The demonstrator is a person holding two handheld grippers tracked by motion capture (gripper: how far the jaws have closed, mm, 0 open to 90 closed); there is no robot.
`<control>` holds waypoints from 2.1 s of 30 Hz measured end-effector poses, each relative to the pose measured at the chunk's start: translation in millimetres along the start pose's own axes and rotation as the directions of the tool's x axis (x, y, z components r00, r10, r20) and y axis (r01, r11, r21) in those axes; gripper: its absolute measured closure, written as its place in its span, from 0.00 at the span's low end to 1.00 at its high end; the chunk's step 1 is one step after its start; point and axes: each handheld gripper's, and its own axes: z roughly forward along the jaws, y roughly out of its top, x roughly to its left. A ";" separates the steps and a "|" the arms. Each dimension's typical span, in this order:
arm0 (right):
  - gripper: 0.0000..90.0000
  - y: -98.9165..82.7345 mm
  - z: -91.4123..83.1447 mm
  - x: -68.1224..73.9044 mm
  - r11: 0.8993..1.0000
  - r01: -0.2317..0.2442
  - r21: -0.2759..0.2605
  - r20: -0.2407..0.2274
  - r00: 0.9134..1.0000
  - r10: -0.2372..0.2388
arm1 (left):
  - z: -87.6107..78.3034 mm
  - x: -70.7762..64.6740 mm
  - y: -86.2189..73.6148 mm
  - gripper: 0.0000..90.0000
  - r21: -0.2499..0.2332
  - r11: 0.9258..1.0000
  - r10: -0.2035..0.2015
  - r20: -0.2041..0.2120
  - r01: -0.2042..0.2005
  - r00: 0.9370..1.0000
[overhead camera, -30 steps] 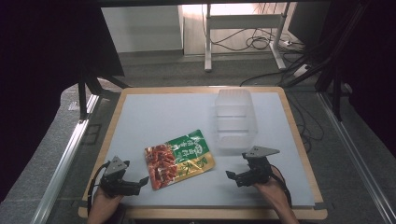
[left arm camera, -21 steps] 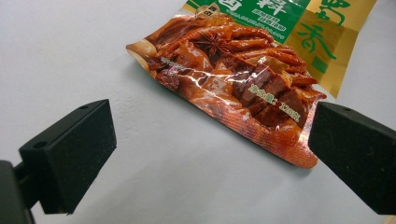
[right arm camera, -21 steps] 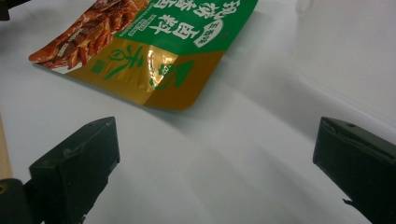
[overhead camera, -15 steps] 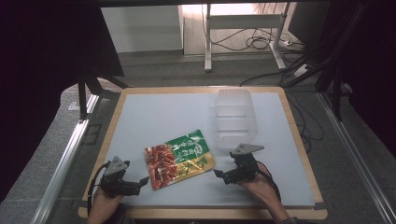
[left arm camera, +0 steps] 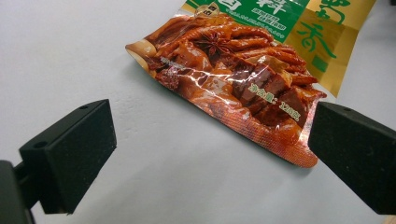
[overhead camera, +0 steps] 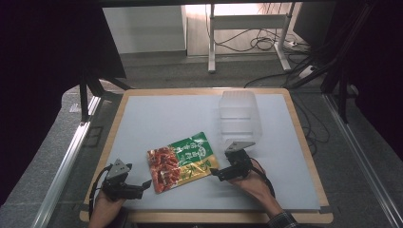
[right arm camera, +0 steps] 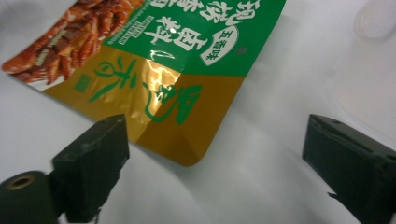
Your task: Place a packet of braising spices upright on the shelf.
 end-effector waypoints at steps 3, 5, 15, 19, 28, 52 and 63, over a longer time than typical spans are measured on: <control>0.21 4.5 6.5 1.9 1.000 0.005 0.004 0.002 1.000 -0.005 | -0.1 -0.2 0.1 0.01 0.003 1.000 0.005 -0.001 -0.005 1.000; 0.25 7.3 9.7 3.7 1.000 0.013 0.002 0.002 1.000 -0.013 | -0.1 -0.2 0.1 0.01 0.003 1.000 0.006 -0.002 -0.006 1.000; 0.38 19.6 28.1 9.3 0.999 0.017 0.029 -0.010 1.000 -0.017 | -0.3 0.0 -0.1 0.01 0.001 1.000 0.004 -0.001 -0.004 1.000; 0.49 30.9 31.8 9.9 0.999 0.034 0.030 -0.014 0.999 -0.033 | -0.3 0.1 0.0 0.01 0.001 1.000 0.003 -0.001 -0.003 1.000; 0.64 52.9 49.7 10.6 0.997 0.046 0.055 0.015 0.999 -0.047 | -0.4 0.4 -0.2 0.01 0.001 1.000 0.002 0.001 -0.002 1.000; 0.99 101.2 22.7 17.2 1.000 0.020 -0.011 -0.135 0.991 -0.021 | -0.6 1.1 -0.4 0.01 -0.001 1.000 -0.003 0.002 0.003 1.000; 0.99 139.5 -6.0 30.9 0.996 0.072 -0.059 -0.170 0.982 -0.081 | -0.6 1.1 -0.4 0.01 -0.002 1.000 -0.003 0.001 0.003 1.000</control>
